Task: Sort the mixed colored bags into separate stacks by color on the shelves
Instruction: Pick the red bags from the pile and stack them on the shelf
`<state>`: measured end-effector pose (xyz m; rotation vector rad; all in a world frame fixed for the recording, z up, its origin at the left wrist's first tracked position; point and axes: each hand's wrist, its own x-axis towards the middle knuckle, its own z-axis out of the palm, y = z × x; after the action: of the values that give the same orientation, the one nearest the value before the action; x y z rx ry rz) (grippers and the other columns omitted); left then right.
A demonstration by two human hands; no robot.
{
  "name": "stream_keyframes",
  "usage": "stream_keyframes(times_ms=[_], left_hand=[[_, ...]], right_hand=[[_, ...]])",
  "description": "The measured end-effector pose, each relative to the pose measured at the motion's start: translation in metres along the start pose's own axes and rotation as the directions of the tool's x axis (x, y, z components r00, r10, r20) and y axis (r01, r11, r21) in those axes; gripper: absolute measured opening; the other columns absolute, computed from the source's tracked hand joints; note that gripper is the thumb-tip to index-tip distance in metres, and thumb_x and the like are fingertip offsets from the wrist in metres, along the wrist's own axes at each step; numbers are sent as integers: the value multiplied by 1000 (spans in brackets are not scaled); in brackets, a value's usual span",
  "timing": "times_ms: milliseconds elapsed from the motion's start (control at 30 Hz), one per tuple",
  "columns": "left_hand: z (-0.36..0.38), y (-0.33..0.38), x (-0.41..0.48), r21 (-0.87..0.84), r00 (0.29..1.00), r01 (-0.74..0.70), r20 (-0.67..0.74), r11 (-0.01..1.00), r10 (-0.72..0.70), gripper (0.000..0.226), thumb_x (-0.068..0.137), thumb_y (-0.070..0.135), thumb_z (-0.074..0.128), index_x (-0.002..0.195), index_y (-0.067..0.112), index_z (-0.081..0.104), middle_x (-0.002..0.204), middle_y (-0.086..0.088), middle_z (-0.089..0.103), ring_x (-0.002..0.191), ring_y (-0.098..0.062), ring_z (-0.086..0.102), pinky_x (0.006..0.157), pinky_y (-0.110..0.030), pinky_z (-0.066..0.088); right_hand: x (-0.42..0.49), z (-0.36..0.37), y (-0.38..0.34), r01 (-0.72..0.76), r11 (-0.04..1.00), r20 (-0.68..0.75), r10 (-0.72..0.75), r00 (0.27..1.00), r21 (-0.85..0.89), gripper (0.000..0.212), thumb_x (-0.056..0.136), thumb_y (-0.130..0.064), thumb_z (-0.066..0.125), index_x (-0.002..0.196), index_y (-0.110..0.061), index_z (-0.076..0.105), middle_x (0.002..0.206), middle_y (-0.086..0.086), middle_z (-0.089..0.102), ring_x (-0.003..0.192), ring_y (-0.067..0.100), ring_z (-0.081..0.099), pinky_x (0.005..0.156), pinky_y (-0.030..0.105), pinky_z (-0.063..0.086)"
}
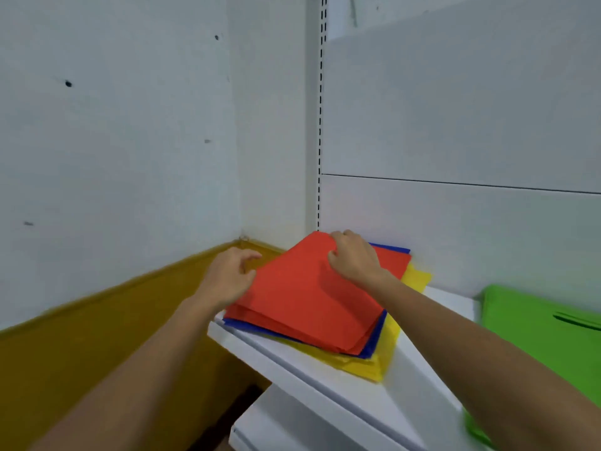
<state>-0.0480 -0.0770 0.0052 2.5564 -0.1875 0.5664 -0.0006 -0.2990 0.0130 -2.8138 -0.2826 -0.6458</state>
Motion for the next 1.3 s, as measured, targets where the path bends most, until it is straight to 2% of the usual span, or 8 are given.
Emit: stream_keyframes(times_ms=[167,300,500,600,767,967,1100,1300], left_hand=[[46,-26,65,-8,976,-137,172,991,136,35,83,17,59,118,20,63,120,-9,61,110,-23,56,94,-30,42],[67,-45,100,42,957,-112,273,993,97,41,87,30,56,125,15,55,126,-12,58,117,-28,53,97,-35,43],[93,-55,115,-37,961,-98,256,995,104,41,88,33,59,119,5,57,117,-15,61,113,-30,54,92,-35,42],[102,-60,114,-121,978,-55,194,991,78,39,87,31,62,112,1,60,112,-18,62,109,-32,55,91,-38,42],[107,-60,111,-157,987,-57,141,986,79,30,88,26,62,101,-2,62,105,-22,64,103,-38,57,84,-40,44],[102,-57,105,-40,987,-128,97,991,132,31,93,30,52,103,2,62,105,-22,63,101,-40,58,79,-42,47],[96,-56,104,50,980,-185,87,981,180,31,95,31,47,109,7,60,109,-19,63,102,-38,58,80,-40,46],[82,-50,105,234,940,-340,89,911,328,28,98,31,41,114,13,55,109,-12,65,102,-31,61,78,-36,46]], right_hand=[[2,4,45,-308,951,-31,306,951,-40,36,89,-20,45,122,-5,50,121,17,52,117,34,48,93,39,41],[-12,2,59,-569,822,-92,565,820,-19,32,89,-21,44,116,-4,50,120,16,53,114,34,50,90,37,41],[-18,15,31,-729,672,138,740,658,-127,42,86,-38,57,114,-6,57,121,14,57,110,30,57,84,33,47],[-24,27,19,-765,644,-3,765,644,-11,44,86,-32,63,115,0,54,122,17,54,113,32,53,86,35,45],[-38,52,10,-768,569,-278,820,501,294,51,84,-30,67,112,5,44,115,22,54,107,36,51,84,37,39],[-36,51,9,-741,586,-342,805,485,328,41,85,-21,66,109,4,44,110,21,57,105,37,52,82,37,39],[-38,47,11,-713,529,-325,848,419,460,36,85,-25,67,104,3,55,103,18,62,104,32,52,78,31,36],[-35,38,6,-748,652,-380,727,572,122,26,95,-19,50,107,4,48,104,23,60,97,40,55,74,38,38]])
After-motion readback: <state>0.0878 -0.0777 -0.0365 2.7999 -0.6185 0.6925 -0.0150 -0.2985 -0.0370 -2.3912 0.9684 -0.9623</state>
